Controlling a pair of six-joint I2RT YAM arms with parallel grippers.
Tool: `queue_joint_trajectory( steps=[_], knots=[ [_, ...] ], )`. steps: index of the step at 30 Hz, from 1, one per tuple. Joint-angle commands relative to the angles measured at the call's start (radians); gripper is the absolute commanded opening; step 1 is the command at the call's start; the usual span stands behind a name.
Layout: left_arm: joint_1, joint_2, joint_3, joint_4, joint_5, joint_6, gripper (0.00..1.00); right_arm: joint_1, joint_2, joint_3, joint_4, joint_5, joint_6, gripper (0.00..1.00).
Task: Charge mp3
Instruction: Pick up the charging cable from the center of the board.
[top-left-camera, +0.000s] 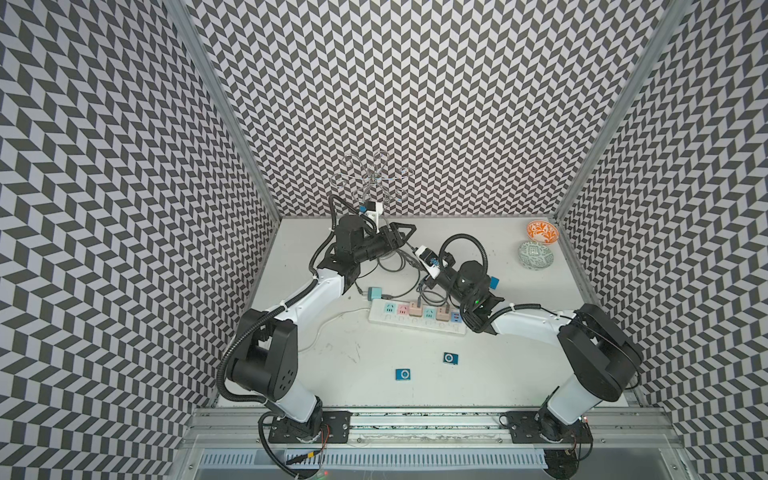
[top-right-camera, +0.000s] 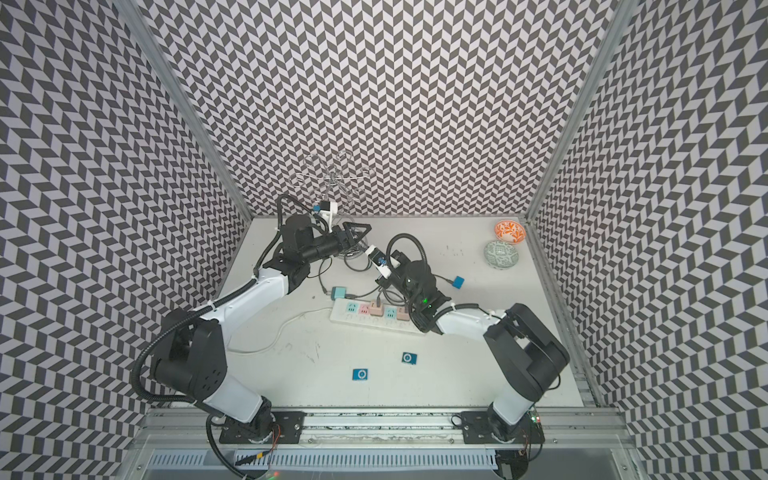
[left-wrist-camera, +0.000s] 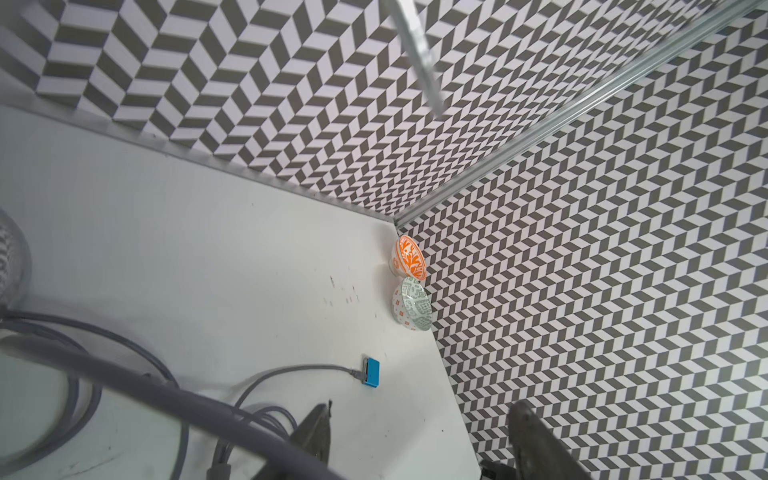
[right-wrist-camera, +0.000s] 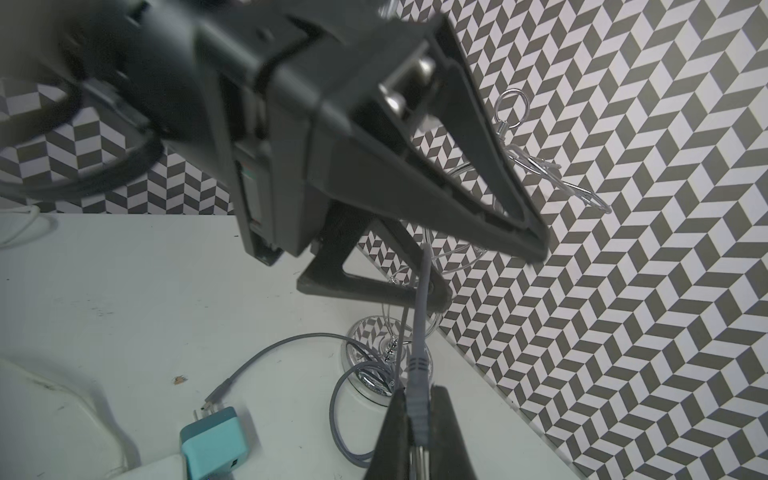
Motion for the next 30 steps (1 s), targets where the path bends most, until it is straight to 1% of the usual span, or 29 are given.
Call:
queue_joint_trajectory(
  steps=[1,3,6,8,11,13,17,22,24,26,28,30],
  knots=[
    [0.002,-0.044,0.002,0.070,-0.032,0.115,0.69,-0.031,-0.031,0.038,-0.096,-0.089,0.101,0.00],
    [0.002,-0.056,-0.005,0.077,-0.047,0.159,0.70,-0.050,-0.029,0.065,-0.143,-0.115,0.129,0.00],
    [0.002,-0.087,-0.046,0.139,-0.070,0.243,0.70,-0.078,-0.025,0.121,-0.254,-0.160,0.162,0.00],
    [0.002,-0.093,-0.045,0.126,-0.078,0.310,0.70,-0.094,-0.026,0.156,-0.322,-0.170,0.182,0.00],
    [0.002,-0.075,-0.015,0.074,-0.054,0.383,0.69,-0.119,-0.027,0.191,-0.378,-0.187,0.217,0.00],
    [0.002,-0.064,-0.005,0.066,-0.017,0.422,0.68,-0.136,-0.024,0.216,-0.412,-0.198,0.237,0.00],
    [-0.002,-0.073,-0.028,0.097,-0.029,0.652,0.66,-0.176,-0.013,0.277,-0.518,-0.269,0.249,0.00],
    [0.000,-0.092,-0.069,0.229,-0.047,0.914,0.66,-0.234,0.002,0.330,-0.641,-0.407,0.237,0.00],
    [-0.001,-0.083,-0.072,0.230,-0.044,1.043,0.64,-0.255,0.011,0.357,-0.692,-0.452,0.234,0.00],
    [-0.009,-0.075,-0.080,0.195,-0.038,1.217,0.62,-0.277,0.018,0.384,-0.752,-0.506,0.223,0.00],
    [-0.017,-0.079,-0.123,0.227,-0.034,1.344,0.59,-0.290,0.015,0.396,-0.785,-0.552,0.213,0.00],
    [-0.018,-0.087,-0.182,0.310,-0.018,1.407,0.59,-0.299,0.010,0.401,-0.818,-0.603,0.189,0.00]
  ],
)
